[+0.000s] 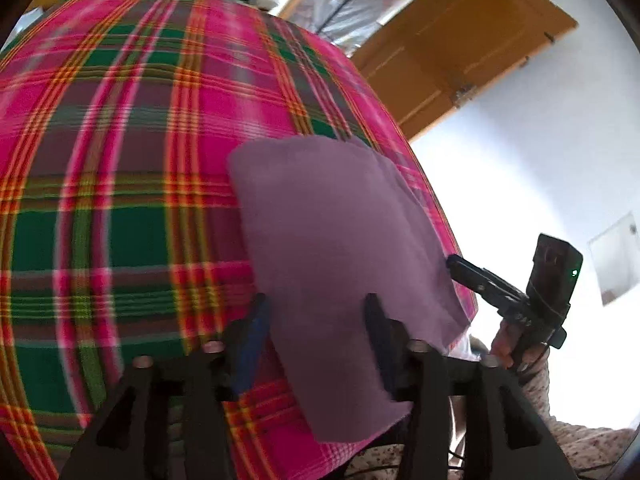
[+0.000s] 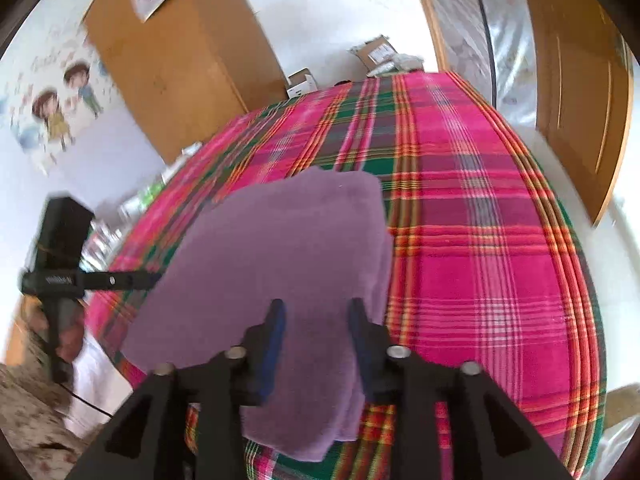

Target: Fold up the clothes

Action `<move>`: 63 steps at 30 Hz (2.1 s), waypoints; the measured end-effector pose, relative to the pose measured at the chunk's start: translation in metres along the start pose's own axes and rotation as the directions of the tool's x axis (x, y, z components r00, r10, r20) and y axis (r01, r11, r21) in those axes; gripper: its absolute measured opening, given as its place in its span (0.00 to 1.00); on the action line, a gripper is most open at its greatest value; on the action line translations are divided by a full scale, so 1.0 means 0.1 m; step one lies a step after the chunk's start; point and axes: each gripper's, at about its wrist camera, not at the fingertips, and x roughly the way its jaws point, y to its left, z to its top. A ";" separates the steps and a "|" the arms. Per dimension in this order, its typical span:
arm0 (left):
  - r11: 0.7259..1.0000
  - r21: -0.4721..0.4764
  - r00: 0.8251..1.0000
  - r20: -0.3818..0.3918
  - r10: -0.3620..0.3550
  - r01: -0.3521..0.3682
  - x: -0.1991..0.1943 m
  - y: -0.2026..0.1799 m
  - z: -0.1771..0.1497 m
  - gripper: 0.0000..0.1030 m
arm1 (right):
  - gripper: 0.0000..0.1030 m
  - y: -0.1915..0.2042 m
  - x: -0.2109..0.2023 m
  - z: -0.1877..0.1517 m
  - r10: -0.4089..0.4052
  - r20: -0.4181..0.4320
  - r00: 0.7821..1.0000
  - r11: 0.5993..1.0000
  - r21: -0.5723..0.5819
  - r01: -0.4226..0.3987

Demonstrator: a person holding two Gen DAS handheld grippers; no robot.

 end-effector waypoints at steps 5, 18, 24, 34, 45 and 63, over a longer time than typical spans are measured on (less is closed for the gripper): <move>0.993 -0.085 0.993 -0.077 -0.088 0.081 0.08 0.19 0.11 0.57 | 0.51 -0.40 0.15 0.14 0.115 -0.106 0.988 0.985 0.141 -0.099; 0.938 -0.248 0.944 -0.163 -0.288 0.243 0.25 0.57 0.30 0.68 | 0.59 -0.77 0.54 0.42 0.375 -0.260 0.890 0.912 0.277 -0.303; 0.930 -0.252 0.923 -0.213 -0.321 0.266 0.29 0.57 0.29 0.69 | 0.59 -0.85 0.67 0.46 0.479 -0.270 0.835 0.859 0.338 -0.384; 0.924 -0.257 0.912 -0.225 -0.343 0.284 0.40 0.49 0.30 0.69 | 0.61 -0.69 0.76 0.47 0.513 -0.328 0.793 0.851 0.318 -0.419; 0.916 -0.272 0.905 -0.229 -0.359 0.294 0.55 0.28 0.29 0.69 | 0.65 -0.38 0.87 0.45 0.524 -0.348 0.777 0.849 0.283 -0.446; 0.916 -0.318 0.931 -0.187 -0.314 0.245 0.42 0.34 0.16 0.41 | 0.32 -0.52 0.86 0.42 0.497 -0.321 0.806 0.859 0.315 -0.404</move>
